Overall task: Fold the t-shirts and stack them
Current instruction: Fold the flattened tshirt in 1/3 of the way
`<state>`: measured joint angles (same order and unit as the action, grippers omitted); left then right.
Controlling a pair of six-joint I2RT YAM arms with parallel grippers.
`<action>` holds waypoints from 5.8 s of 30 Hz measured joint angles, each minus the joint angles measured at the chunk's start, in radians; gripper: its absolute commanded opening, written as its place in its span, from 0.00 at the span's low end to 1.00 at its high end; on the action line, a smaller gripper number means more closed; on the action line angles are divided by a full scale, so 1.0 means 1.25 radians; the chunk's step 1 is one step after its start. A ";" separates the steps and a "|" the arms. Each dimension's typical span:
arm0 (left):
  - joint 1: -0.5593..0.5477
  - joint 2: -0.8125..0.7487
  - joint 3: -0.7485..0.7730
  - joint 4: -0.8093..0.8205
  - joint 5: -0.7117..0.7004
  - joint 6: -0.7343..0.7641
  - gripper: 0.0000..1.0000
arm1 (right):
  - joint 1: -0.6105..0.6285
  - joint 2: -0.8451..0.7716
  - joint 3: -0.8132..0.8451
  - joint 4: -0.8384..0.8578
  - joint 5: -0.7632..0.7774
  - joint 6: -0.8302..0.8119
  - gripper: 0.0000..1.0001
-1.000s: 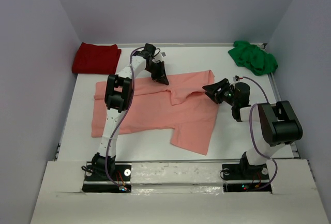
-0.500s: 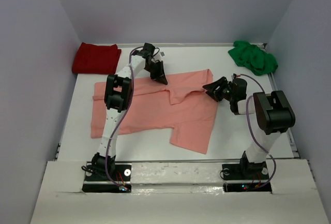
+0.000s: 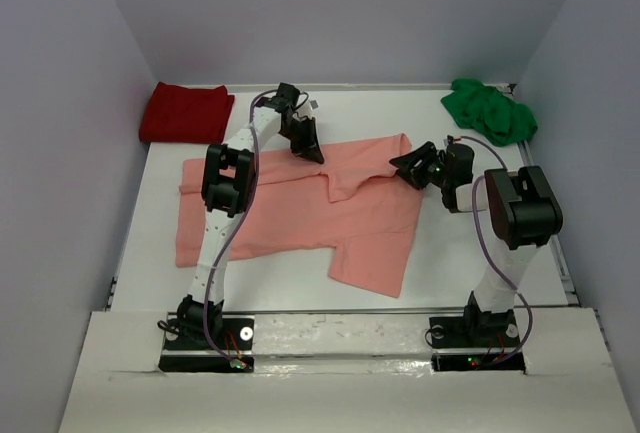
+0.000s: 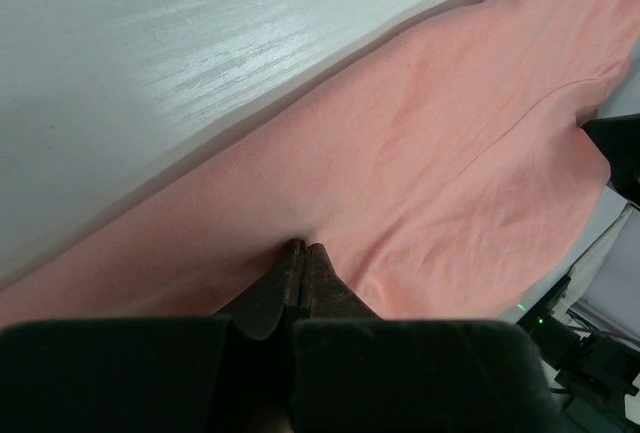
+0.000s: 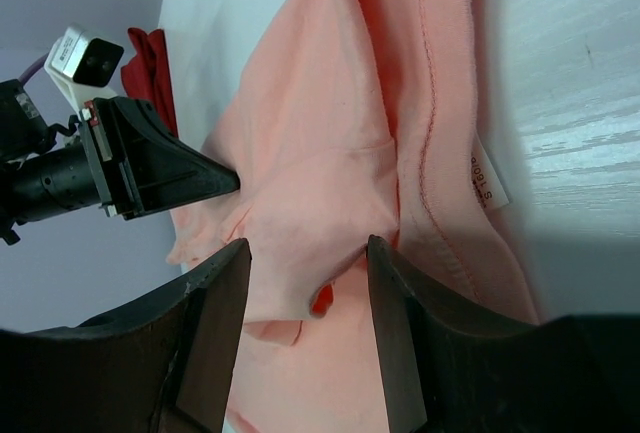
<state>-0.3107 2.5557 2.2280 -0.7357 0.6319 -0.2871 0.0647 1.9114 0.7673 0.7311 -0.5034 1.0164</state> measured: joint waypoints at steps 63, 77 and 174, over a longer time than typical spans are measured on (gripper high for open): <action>0.010 0.000 0.000 -0.005 0.002 0.001 0.03 | 0.070 0.179 0.297 -0.115 -0.025 0.043 0.54; 0.013 0.000 0.000 -0.006 0.002 0.001 0.03 | 0.075 0.194 0.316 -0.127 -0.025 0.042 0.54; 0.015 0.001 0.000 -0.008 0.004 0.001 0.04 | 0.043 0.118 0.158 -0.039 -0.112 -0.165 0.49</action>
<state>-0.2924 2.5565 2.2280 -0.7452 0.6365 -0.2863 0.1184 2.0594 0.9646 0.6827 -0.6437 0.8104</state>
